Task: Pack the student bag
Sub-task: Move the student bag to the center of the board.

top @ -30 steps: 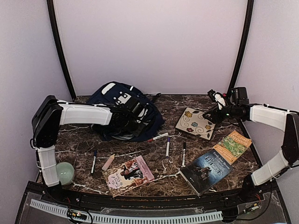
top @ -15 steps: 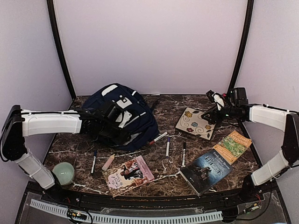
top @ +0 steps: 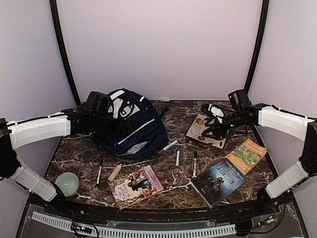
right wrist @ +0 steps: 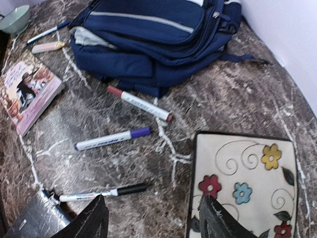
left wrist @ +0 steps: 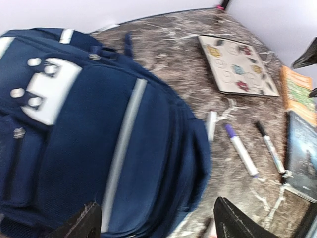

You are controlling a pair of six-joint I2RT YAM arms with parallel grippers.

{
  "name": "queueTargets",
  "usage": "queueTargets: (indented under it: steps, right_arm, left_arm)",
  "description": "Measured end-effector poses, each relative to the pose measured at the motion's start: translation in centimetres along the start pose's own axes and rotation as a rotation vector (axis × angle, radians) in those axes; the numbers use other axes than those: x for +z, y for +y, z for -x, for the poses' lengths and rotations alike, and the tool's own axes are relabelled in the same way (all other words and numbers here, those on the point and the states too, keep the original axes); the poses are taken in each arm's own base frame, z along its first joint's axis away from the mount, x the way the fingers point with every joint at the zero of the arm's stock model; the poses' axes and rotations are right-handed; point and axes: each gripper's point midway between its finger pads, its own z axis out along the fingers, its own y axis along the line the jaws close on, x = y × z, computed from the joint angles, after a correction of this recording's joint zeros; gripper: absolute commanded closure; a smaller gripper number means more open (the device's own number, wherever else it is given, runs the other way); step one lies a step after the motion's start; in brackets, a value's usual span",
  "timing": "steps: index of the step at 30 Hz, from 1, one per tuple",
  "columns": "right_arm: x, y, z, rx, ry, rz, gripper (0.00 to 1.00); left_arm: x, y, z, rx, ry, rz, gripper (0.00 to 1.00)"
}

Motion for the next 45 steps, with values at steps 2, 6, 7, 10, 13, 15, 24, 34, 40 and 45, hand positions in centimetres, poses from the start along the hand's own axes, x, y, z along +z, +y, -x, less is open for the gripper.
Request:
queueTargets:
  steps: [2, 6, 7, 10, 13, 15, 24, 34, 40, 45]
  right_arm:
    - [0.0, 1.4, -1.1, -0.017, 0.05, 0.045, 0.35]
    - [-0.9, 3.0, -3.3, -0.055, 0.123, 0.05, 0.34]
    - [-1.1, 3.6, -3.9, -0.066, 0.142, 0.047, 0.34]
    - [-1.1, 5.0, -5.6, -0.105, 0.198, 0.046, 0.34]
    - [-0.3, 6.1, -7.6, -0.126, 0.261, 0.061, 0.35]
    - [0.1, 6.5, -8.4, -0.127, 0.29, 0.072, 0.36]
    - [1.2, 6.3, -8.1, -0.111, 0.285, 0.053, 0.38]
    - [1.3, 6.3, -8.4, -0.09, 0.28, 0.039, 0.39]
    - [1.0, 6.2, -8.2, -0.095, 0.27, 0.021, 0.4]
    - [0.9, 6.2, -8.1, -0.097, 0.259, 0.01, 0.4]
  left_arm:
    - [1.0, -1.3, -0.3, -0.02, 0.012, -0.068, 0.19]
    - [3.0, -3.0, -2.0, -0.06, 0.075, -0.159, 0.2]
    - [3.5, -3.3, -2.6, -0.068, 0.092, -0.174, 0.2]
    - [4.5, -3.9, -4.1, -0.071, 0.135, -0.193, 0.2]
    - [6.0, -4.7, -5.7, -0.048, 0.185, -0.179, 0.24]
    - [7.4, -4.8, -6.3, -0.024, 0.219, -0.152, 0.29]
    - [12.8, -3.5, -6.8, 0.103, 0.33, -0.01, 0.51]
    - [14.6, -2.8, -4.8, 0.181, 0.288, 0.074, 1.0]
    - [15.9, -5.3, -4.3, 0.319, 0.229, 0.04, 1.0]
    - [16.1, -10.0, -5.3, 0.475, 0.205, -0.037, 1.0]
